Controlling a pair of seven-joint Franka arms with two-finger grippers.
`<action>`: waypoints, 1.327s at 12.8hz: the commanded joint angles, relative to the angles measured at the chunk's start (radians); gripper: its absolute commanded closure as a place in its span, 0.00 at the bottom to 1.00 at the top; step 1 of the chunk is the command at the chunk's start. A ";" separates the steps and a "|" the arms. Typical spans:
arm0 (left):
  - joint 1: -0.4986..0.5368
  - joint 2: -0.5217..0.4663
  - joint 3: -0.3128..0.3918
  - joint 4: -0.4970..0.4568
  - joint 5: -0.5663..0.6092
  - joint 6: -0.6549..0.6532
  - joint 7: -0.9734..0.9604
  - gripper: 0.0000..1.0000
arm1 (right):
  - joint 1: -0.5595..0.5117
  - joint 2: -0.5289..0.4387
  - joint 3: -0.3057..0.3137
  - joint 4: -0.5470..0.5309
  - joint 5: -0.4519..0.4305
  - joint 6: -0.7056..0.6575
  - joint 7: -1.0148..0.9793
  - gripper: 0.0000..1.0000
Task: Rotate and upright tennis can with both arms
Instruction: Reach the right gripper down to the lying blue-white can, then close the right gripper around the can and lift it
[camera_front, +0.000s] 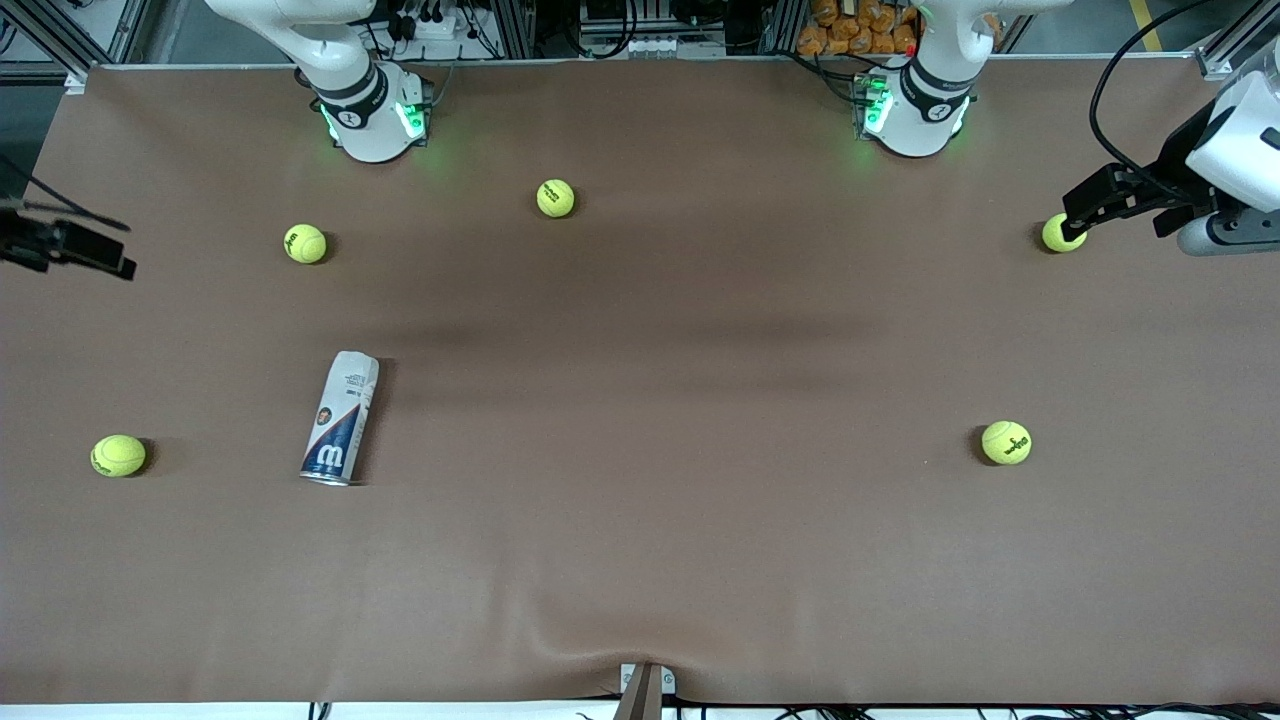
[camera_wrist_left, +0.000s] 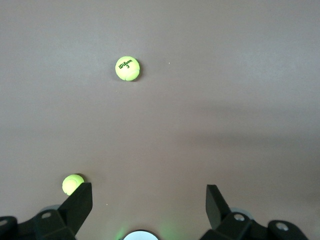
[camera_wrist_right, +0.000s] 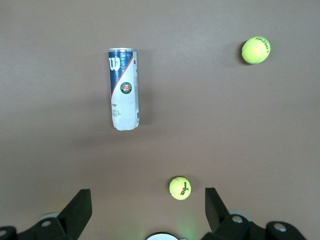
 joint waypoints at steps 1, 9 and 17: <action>-0.001 0.015 -0.001 0.022 0.010 -0.011 0.016 0.00 | 0.009 0.087 0.014 0.023 0.009 0.016 -0.003 0.00; 0.003 0.023 -0.002 0.020 0.010 -0.008 0.018 0.00 | 0.067 0.175 0.014 -0.261 0.007 0.402 -0.004 0.00; 0.007 0.029 -0.002 0.020 0.008 -0.010 0.018 0.00 | 0.079 0.340 0.015 -0.406 0.030 0.727 0.006 0.00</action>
